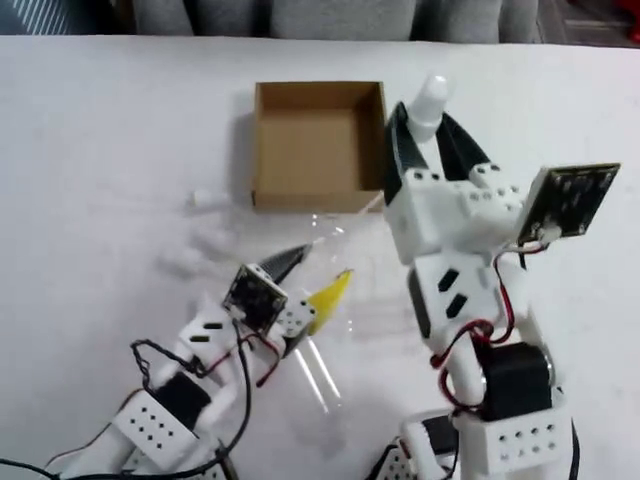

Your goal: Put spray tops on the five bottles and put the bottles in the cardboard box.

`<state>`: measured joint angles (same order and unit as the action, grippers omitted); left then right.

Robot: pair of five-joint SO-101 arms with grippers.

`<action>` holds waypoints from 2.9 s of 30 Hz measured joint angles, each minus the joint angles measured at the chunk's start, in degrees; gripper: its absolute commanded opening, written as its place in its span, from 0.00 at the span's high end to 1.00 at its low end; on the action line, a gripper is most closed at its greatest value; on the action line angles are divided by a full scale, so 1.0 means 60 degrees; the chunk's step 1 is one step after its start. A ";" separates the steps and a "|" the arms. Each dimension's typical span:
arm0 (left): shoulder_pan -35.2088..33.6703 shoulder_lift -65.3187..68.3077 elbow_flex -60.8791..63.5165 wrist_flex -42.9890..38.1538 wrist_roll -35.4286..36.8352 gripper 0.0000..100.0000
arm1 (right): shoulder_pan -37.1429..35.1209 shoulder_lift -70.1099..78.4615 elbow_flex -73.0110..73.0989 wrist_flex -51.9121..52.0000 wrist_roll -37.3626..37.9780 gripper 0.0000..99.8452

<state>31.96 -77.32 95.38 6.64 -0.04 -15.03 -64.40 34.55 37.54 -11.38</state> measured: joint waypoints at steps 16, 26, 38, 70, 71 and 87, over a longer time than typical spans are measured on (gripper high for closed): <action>0.0000 0.0000 0.0000 0.0264 0.0000 0.96 | -0.0440 0.0454 0.1172 -0.1612 0.0161 0.98; 0.0000 0.0000 0.0000 0.0264 0.0000 0.96 | -0.0674 0.0469 0.1509 -0.1480 0.0161 0.98; -0.0059 0.0000 0.0000 0.0278 0.0000 0.96 | -0.0689 0.0469 0.1612 -0.1143 0.0161 0.98; -0.0059 0.0000 0.0000 0.0791 -0.0762 0.96 | -0.1407 -0.0147 0.1363 -0.0103 0.0220 0.98; -0.0059 0.0000 0.0000 0.0791 -0.0762 0.96 | -0.1407 -0.0147 0.1436 -0.0103 0.0220 0.98; -0.0059 0.0000 0.0000 0.0791 -0.0762 0.96 | -0.1099 -0.0234 0.1832 -0.0762 0.0220 0.98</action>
<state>31.60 -77.32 95.38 11.38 -4.62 -21.63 -65.80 45.54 32.97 -10.07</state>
